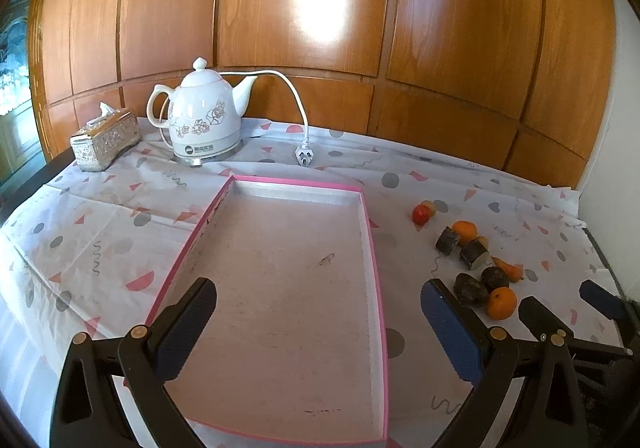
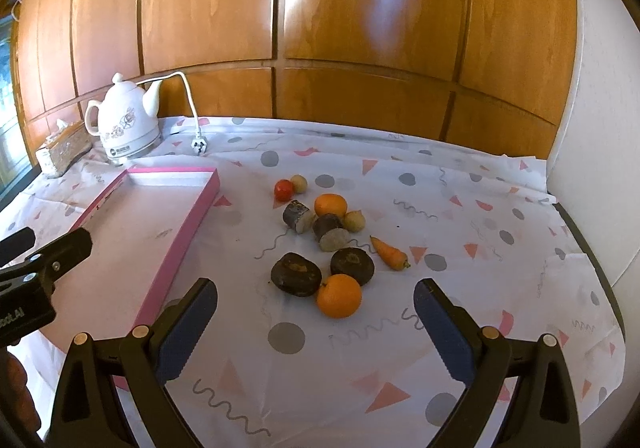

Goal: Organize fruits

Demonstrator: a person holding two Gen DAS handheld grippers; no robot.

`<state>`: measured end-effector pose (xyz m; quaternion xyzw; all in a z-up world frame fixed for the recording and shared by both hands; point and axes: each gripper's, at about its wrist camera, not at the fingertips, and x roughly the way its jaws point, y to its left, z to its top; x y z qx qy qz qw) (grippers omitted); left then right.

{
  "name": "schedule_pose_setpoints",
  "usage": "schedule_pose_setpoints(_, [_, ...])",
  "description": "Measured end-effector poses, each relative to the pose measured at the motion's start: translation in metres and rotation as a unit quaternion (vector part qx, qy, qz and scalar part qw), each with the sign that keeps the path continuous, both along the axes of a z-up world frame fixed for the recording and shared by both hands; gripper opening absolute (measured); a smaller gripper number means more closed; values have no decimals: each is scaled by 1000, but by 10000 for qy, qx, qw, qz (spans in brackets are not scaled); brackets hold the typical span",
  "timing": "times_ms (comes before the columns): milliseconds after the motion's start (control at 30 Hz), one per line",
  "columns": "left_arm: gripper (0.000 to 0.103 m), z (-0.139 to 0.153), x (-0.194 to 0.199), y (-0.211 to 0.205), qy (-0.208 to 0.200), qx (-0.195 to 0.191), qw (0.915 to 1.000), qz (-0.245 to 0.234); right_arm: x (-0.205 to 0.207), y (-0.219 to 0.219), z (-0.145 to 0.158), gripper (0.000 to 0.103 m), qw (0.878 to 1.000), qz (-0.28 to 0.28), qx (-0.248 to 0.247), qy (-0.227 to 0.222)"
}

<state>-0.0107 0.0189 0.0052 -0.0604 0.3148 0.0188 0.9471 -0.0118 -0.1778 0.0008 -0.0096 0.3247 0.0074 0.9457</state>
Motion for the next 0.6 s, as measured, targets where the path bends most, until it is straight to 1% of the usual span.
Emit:
schedule_pose_setpoints(133, [103,1,-1,3,20,-47,10000,8,0,-2,-2,100,10000,-42,32,71])
schedule_pose_setpoints(433, [103,0,-2,10,40,-79,9999,57,1,6,-6,100,9998,153,-11,129])
schedule_pose_setpoints(600, [103,0,-2,10,42,-72,10000,43,0,8,-5,100,9998,189,-41,79])
